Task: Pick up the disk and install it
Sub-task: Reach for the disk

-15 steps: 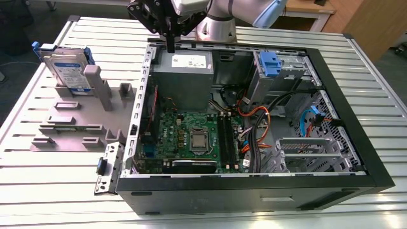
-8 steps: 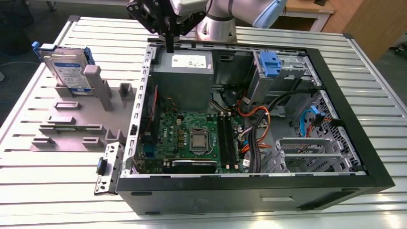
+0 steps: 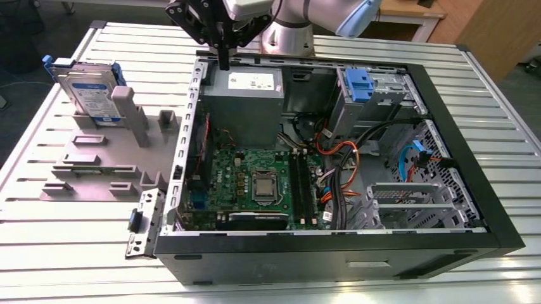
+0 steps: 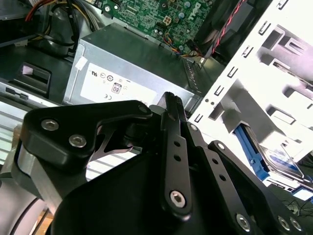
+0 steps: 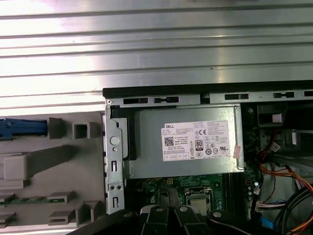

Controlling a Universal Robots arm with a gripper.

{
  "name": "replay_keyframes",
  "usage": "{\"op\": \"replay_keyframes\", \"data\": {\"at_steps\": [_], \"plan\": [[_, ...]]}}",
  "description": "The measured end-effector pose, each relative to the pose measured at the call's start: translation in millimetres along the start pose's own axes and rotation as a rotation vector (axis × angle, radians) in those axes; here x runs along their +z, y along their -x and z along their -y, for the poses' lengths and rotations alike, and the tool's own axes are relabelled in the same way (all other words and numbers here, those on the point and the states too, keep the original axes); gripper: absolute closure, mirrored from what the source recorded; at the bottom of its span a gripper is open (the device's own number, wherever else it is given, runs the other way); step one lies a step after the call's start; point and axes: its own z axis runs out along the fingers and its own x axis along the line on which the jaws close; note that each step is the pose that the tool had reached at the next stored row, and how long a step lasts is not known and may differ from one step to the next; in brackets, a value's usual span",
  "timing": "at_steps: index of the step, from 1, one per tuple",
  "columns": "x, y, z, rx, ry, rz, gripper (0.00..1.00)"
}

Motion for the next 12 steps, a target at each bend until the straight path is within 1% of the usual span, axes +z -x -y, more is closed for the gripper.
{"op": "replay_keyframes", "data": {"at_steps": [12], "plan": [[0.1, -4.6, 0.4, 0.0, 0.0, 0.0, 0.89]]}}
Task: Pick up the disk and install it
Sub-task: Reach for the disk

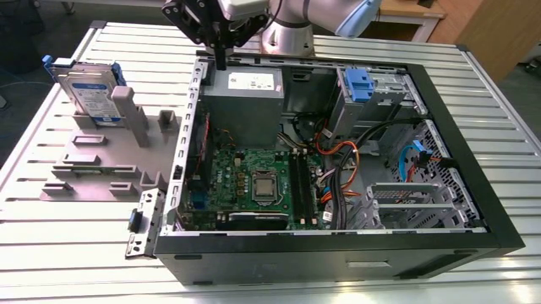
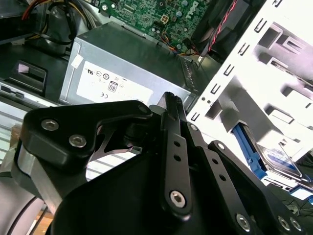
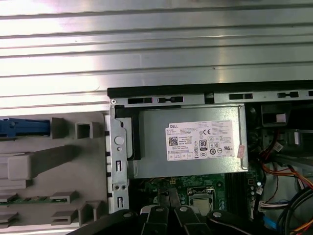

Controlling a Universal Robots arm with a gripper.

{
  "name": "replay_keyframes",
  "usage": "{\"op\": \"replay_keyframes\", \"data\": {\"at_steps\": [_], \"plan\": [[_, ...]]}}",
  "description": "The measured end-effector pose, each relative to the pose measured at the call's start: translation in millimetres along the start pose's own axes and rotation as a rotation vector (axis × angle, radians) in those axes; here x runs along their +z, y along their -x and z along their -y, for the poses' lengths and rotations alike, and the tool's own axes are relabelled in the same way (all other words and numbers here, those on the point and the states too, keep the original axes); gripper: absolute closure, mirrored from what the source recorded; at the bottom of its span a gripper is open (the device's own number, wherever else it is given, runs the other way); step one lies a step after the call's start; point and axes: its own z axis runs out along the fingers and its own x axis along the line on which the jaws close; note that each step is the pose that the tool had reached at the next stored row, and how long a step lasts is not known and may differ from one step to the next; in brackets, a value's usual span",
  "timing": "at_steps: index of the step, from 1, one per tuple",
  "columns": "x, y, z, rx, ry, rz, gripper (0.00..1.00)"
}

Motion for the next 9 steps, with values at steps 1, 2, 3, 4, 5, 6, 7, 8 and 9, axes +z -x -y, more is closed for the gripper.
{"op": "replay_keyframes", "data": {"at_steps": [1, 2, 3, 4, 5, 6, 7, 8, 9], "plan": [[0.0, -0.4, 0.0, 0.0, 0.0, 0.0, 0.89], [0.0, -0.7, 0.0, 0.0, 0.0, 0.0, 0.89], [0.0, -1.0, 0.1, 0.0, 0.0, 0.0, 0.89], [0.0, -1.3, 0.1, 0.0, 0.0, 0.0, 0.89], [0.0, -1.6, 0.1, 0.0, 0.0, 0.0, 0.89], [0.0, -1.9, 0.1, 0.0, 0.0, 0.0, 0.89], [0.0, -2.3, 0.2, 0.0, 0.0, 0.0, 0.89], [0.0, -2.9, 0.2, 0.0, 0.0001, 0.0, 0.89], [0.0, -3.6, 0.3, 0.0, 0.0001, 0.0, 0.89]]}}
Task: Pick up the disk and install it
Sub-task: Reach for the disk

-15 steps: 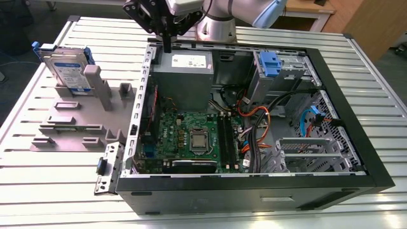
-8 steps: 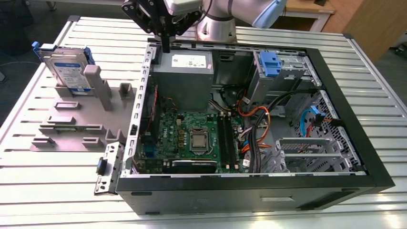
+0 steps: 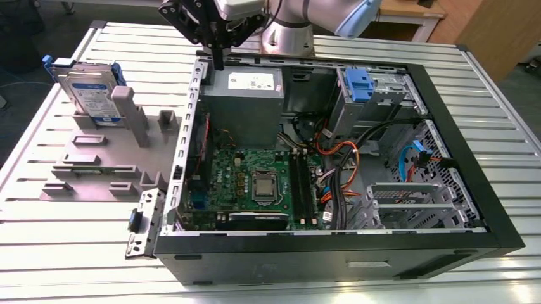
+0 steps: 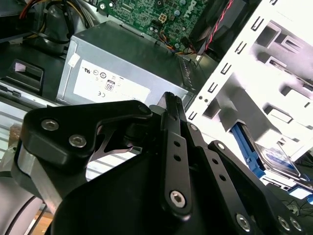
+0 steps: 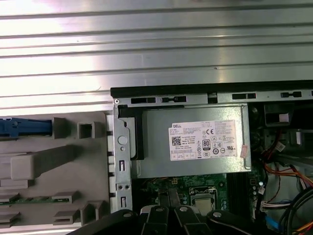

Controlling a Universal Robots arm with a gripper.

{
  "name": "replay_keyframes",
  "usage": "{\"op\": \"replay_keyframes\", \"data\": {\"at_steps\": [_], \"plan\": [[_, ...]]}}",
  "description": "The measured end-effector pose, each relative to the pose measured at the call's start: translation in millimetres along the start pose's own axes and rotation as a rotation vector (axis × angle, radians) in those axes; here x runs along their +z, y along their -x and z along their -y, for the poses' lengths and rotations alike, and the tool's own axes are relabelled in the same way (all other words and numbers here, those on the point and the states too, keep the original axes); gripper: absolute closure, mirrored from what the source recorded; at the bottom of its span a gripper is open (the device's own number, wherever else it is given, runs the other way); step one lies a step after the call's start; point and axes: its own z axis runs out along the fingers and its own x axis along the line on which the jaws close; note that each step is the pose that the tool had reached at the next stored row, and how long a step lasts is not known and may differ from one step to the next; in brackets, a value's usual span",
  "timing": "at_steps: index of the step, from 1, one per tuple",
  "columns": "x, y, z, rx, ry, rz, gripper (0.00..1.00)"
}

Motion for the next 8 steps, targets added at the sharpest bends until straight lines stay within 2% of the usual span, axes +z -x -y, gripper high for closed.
{"op": "replay_keyframes", "data": {"at_steps": [8], "plan": [[0.0, -3.4, 0.2, 0.0, 0.0, 0.0, 0.89]]}}
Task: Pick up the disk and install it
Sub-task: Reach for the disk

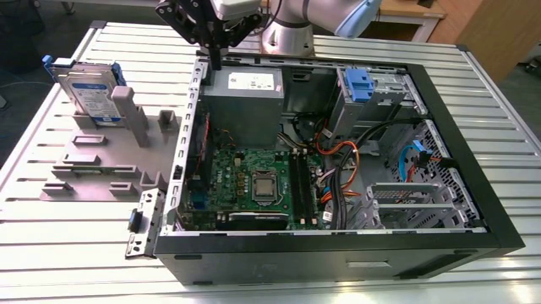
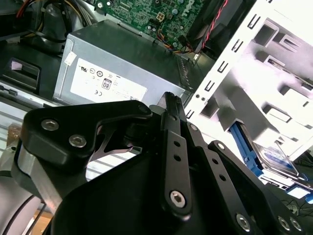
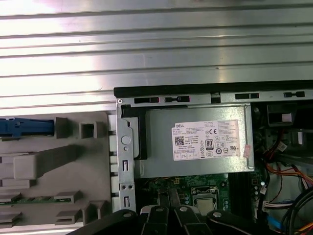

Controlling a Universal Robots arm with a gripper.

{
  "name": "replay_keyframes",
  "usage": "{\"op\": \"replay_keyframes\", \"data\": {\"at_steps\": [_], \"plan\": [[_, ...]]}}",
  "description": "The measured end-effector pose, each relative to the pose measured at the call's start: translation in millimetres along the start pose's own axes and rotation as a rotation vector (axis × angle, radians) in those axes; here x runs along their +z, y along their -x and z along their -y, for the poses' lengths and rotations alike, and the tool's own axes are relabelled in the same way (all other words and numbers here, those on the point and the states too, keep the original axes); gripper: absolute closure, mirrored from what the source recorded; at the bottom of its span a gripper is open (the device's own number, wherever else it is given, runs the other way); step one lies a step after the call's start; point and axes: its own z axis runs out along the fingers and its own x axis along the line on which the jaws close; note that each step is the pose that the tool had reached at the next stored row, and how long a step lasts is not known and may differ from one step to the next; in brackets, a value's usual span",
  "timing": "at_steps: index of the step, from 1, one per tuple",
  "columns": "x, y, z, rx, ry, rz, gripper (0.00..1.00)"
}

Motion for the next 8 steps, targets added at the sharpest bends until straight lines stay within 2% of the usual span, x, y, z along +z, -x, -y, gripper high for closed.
{"op": "replay_keyframes", "data": {"at_steps": [8], "plan": [[0.0, -3.3, 0.3, 0.0, -0.0001, 0.0, 0.89]]}}
